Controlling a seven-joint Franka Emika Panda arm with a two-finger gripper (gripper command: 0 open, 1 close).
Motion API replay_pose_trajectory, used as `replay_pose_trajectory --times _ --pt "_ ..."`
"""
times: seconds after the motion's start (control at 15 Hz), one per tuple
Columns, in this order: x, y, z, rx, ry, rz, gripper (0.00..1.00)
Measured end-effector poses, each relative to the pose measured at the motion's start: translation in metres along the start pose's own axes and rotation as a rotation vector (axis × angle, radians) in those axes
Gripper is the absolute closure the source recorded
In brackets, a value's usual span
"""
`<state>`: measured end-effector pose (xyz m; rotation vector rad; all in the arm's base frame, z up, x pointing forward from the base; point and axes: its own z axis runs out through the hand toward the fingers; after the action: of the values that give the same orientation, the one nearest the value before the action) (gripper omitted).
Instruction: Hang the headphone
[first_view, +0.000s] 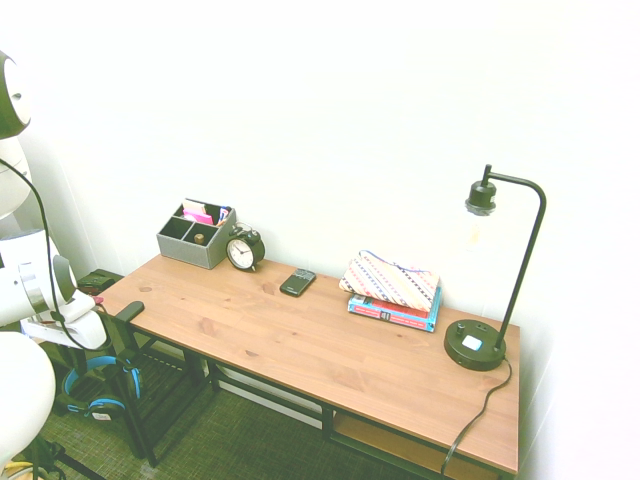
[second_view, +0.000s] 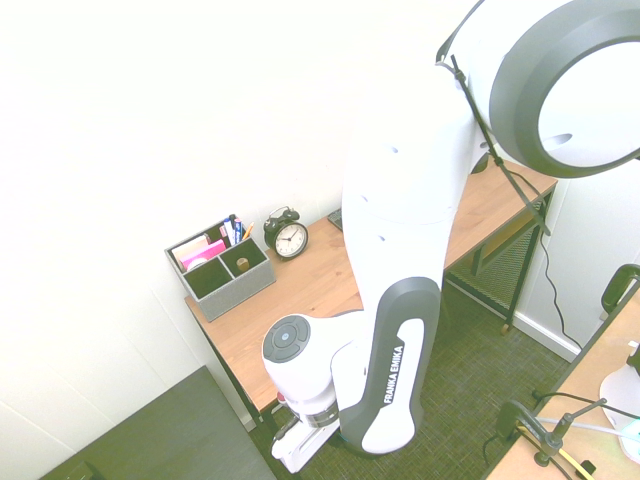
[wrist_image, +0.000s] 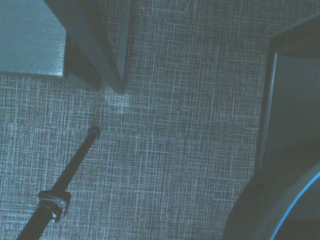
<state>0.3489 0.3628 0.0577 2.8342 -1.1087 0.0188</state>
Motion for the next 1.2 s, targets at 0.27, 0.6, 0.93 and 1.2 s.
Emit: replay_pose_trajectory --times 0.27,0.6,0.93,1.2 --pt "0.002 0.0 0.001 -0.002 0.007 0.0 0.0" --pt "-0.001 0.0 -0.005 0.018 0.005 0.011 0.0" --pt "0.012 0.032 -0.08 0.063 -0.044 -0.036 0.0" --pt "0.071 0.068 -0.153 0.094 -0.032 -0.073 0.0"
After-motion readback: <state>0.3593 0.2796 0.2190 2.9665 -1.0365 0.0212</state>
